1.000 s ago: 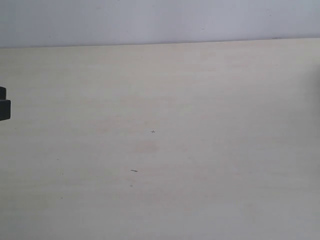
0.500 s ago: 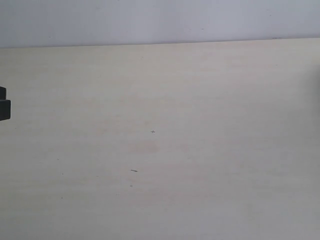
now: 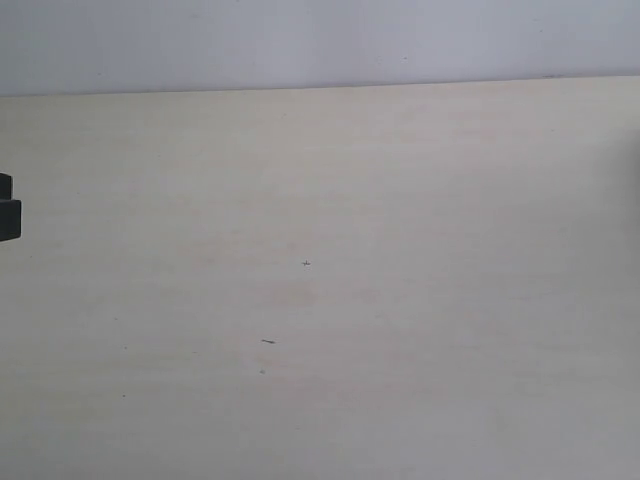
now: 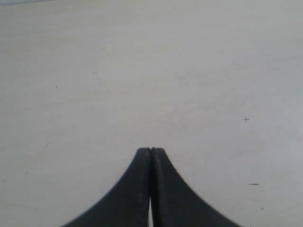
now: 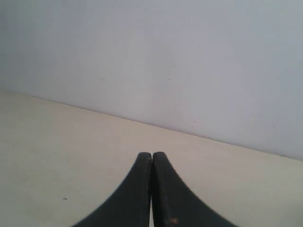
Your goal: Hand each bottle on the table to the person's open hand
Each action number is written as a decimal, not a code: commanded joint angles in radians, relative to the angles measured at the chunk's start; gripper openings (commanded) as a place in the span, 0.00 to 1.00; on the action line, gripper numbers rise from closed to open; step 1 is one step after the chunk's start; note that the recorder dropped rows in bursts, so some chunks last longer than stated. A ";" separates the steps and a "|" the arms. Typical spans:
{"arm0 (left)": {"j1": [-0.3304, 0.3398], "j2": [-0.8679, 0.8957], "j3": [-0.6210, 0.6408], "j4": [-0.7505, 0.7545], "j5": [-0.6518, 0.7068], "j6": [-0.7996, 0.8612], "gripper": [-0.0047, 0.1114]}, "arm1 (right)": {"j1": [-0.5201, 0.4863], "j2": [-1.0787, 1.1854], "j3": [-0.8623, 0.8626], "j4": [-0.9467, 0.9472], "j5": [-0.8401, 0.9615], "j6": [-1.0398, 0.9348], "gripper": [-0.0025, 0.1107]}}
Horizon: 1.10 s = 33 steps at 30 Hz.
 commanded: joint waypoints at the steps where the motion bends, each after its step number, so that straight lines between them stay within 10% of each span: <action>1: 0.003 -0.005 0.004 0.002 -0.012 -0.007 0.04 | 0.002 -0.006 0.017 0.000 -0.020 0.048 0.02; 16: 0.003 -0.005 0.004 0.002 -0.012 -0.007 0.04 | -0.026 -0.017 0.143 -0.018 -0.018 0.059 0.02; 33: 0.003 -0.005 0.004 0.002 -0.012 -0.007 0.04 | -0.628 -0.087 0.184 -0.005 -0.012 0.098 0.02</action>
